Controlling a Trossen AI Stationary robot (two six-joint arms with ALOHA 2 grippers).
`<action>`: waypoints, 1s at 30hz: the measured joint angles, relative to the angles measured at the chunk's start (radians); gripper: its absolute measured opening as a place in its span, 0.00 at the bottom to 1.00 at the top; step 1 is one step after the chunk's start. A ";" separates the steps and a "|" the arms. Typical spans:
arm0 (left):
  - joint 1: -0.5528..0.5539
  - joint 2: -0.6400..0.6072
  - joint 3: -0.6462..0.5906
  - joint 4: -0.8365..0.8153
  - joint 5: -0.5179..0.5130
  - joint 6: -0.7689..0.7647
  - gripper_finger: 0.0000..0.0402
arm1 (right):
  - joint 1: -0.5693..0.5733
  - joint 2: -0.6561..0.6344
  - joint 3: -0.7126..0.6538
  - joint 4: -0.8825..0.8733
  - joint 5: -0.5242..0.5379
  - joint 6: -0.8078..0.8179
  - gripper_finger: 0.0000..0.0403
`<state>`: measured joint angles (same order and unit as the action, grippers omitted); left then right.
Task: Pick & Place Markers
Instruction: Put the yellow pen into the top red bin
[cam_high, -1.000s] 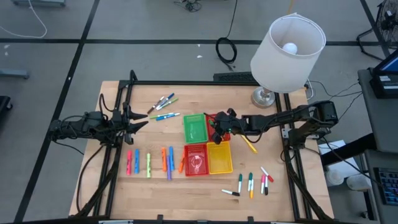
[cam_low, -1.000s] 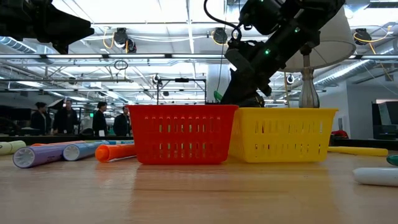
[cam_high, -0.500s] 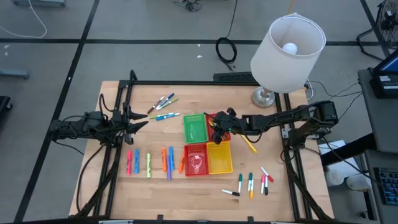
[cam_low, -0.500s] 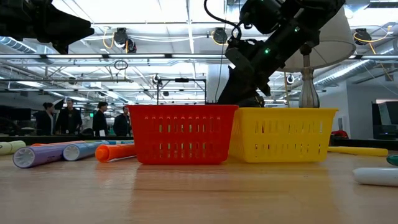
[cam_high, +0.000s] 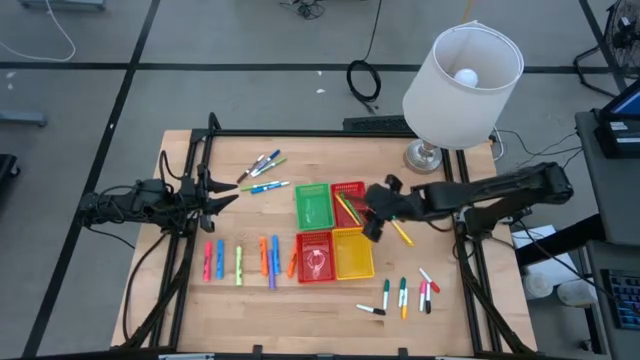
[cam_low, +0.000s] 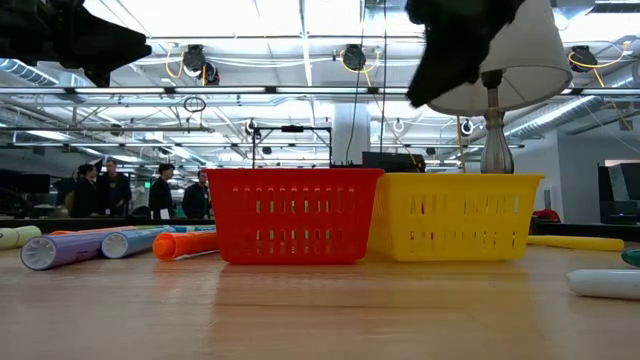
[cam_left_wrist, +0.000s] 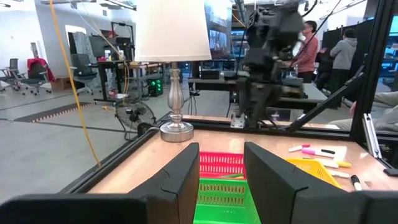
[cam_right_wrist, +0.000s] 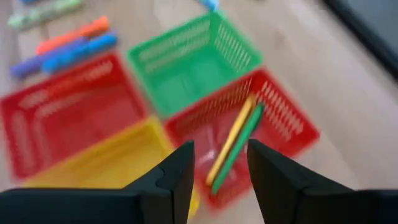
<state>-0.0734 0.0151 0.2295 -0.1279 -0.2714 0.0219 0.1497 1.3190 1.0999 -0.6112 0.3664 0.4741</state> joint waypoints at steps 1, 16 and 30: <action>0.000 0.000 0.000 0.001 0.000 0.000 0.33 | 0.022 0.000 0.018 -0.065 0.000 0.029 0.34; 0.000 0.000 0.000 -0.002 0.000 0.000 0.33 | 0.089 0.013 -0.197 -0.320 -0.132 0.385 0.33; 0.000 0.000 0.000 -0.002 0.000 0.000 0.33 | 0.024 0.013 -0.408 -0.110 -0.186 0.379 0.33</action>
<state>-0.0731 0.0147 0.2295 -0.1296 -0.2714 0.0216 0.1738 1.3319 0.6921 -0.7211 0.1802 0.8528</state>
